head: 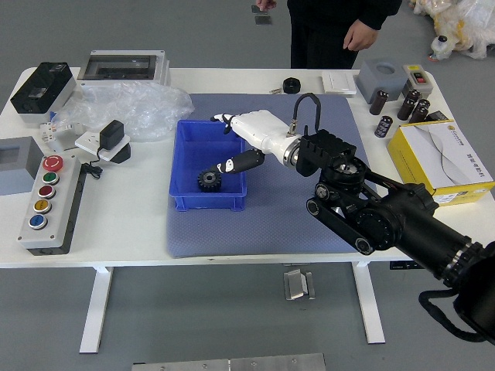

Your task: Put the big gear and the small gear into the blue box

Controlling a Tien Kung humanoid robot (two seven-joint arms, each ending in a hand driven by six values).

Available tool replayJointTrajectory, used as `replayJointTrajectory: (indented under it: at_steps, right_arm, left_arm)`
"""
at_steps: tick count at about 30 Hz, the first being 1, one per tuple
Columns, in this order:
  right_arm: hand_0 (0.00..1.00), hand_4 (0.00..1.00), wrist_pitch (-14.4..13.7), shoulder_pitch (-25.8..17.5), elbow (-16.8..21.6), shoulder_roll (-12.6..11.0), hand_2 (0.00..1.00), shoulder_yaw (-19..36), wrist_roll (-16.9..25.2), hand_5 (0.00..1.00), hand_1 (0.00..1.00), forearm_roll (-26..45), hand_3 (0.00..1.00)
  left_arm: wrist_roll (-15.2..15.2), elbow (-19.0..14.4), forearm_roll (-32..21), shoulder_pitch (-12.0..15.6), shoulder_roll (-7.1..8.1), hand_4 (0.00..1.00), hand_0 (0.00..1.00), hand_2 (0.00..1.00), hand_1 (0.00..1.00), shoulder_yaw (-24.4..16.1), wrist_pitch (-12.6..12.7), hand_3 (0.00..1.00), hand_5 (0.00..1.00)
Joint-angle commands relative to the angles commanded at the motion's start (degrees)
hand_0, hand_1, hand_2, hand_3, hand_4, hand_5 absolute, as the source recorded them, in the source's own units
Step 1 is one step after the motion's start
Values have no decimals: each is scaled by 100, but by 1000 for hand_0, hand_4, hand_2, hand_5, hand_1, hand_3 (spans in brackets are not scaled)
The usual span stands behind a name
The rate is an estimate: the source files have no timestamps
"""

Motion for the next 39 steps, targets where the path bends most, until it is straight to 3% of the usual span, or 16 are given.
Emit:
replayJointTrajectory:
  at_steps: [5,6,9,11,12,19,27,39]
  right_arm:
    - [648,954,-40,-123,362,-425,743,260,-6,609,613,73,848]
    - [631,868,-38,-166,430,-539,708,310,-7,453,591,105,804]
    - [631,868,19,-312,532,-876,708,417,-28,453,591,227,804]
    - [631,868,71,-412,548,-1089,708,454,-37,453,591,316,804]
    - [629,833,103,-465,549,-1200,700,460,-42,376,582,373,779]
    - [618,813,361,-745,423,-1675,701,329,-65,348,578,730,766]
    - [616,804,561,-893,293,-1914,703,154,-99,326,579,893,756]
    - [614,804,679,-844,333,-1978,702,-26,-147,328,570,991,746]
  left_arm:
    - [-9,0,-44,20,6,709,867,823,851,-4,8,837,301]
    - [-10,0,-52,24,9,709,867,823,851,-6,9,837,301]
    - [-12,0,-63,35,20,709,867,823,851,-22,13,837,301]
    - [-18,0,-69,32,22,709,867,823,851,-28,15,837,301]
    - [-23,0,-71,28,22,709,867,821,850,-30,16,837,302]
    - [-27,0,-68,9,6,709,867,822,851,-44,14,837,301]
    - [-24,0,-94,20,20,709,867,823,851,-32,19,837,301]
    - [-27,0,-97,20,56,709,867,823,851,-76,23,837,302]
